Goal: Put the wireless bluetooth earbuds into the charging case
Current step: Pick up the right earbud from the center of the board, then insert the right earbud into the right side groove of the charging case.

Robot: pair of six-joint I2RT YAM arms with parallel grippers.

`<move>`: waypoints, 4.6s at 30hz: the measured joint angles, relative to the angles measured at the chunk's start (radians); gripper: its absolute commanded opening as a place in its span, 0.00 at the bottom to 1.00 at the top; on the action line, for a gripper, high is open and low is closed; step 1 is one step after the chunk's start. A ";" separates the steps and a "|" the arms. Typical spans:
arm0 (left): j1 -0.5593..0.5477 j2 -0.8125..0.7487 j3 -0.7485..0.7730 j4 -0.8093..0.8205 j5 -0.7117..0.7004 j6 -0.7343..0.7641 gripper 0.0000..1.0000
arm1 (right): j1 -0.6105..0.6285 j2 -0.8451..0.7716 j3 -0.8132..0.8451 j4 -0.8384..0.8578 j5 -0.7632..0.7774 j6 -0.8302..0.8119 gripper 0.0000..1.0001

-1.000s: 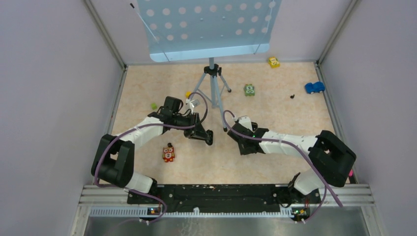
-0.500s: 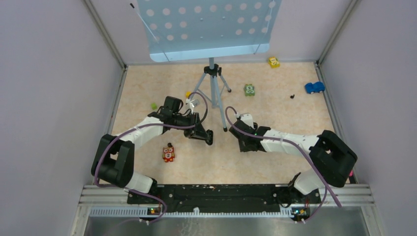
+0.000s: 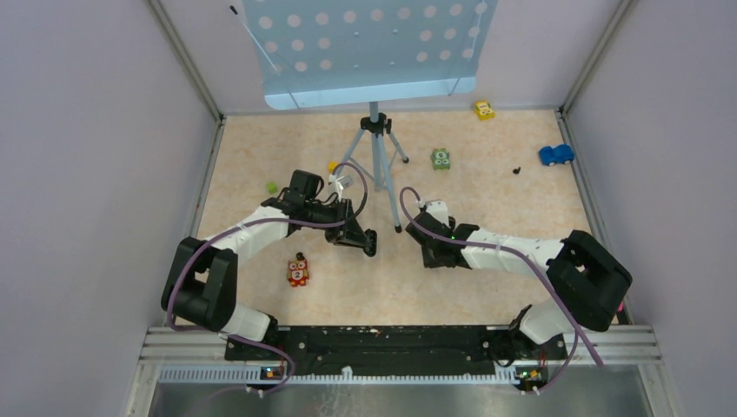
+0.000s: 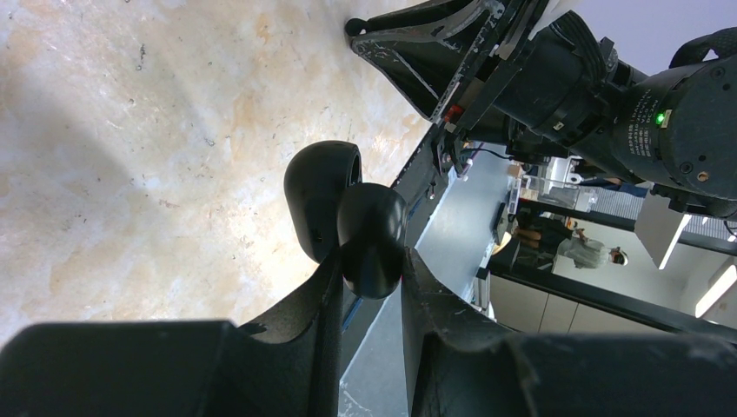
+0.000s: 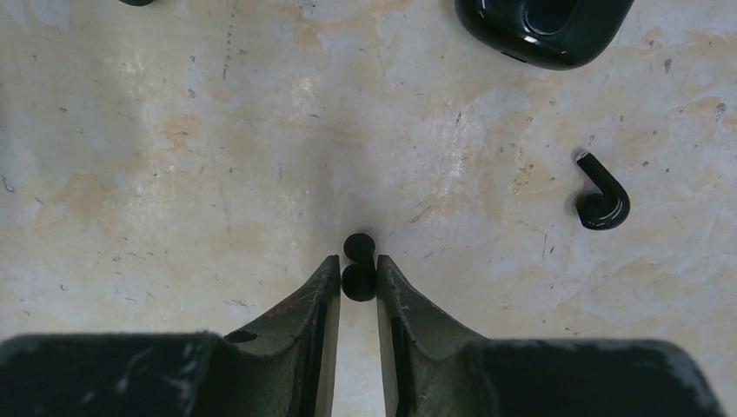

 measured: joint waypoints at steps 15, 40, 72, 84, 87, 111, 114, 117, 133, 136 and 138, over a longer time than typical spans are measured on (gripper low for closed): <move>-0.003 0.000 0.000 0.000 0.000 0.000 0.00 | 0.000 -0.009 0.000 -0.003 0.015 0.028 0.00; -0.026 -0.209 -0.072 0.268 0.144 0.024 0.00 | 0.000 -0.506 0.077 -0.124 -0.097 0.031 0.00; -0.050 -0.407 -0.081 0.195 0.030 0.400 0.00 | 0.000 -0.646 0.079 0.085 -0.195 -0.242 0.00; -0.056 -0.296 -0.104 0.293 -0.084 -0.126 0.00 | 0.022 -0.546 -0.104 0.459 -0.273 0.040 0.00; -0.056 -0.296 -0.103 0.294 -0.085 -0.164 0.00 | 0.062 -0.497 -0.104 0.505 -0.269 0.073 0.00; -0.056 -0.269 -0.103 0.345 0.050 -0.175 0.00 | 0.121 -0.410 -0.089 0.588 -0.150 0.140 0.00; -0.056 -0.262 -0.103 0.343 0.052 -0.169 0.00 | 0.121 -0.406 -0.089 0.589 -0.150 0.140 0.00; -0.056 -0.258 -0.103 0.342 0.058 -0.163 0.00 | 0.121 -0.406 -0.089 0.589 -0.149 0.140 0.00; -0.056 -0.243 -0.103 0.318 0.069 -0.153 0.00 | 0.121 -0.360 -0.089 0.633 -0.150 0.140 0.00; -0.056 -0.243 -0.103 0.317 0.069 -0.154 0.00 | 0.122 -0.360 -0.089 0.633 -0.149 0.140 0.00; -0.056 -0.243 -0.103 0.317 0.068 -0.154 0.00 | 0.124 -0.360 -0.089 0.629 -0.146 0.140 0.00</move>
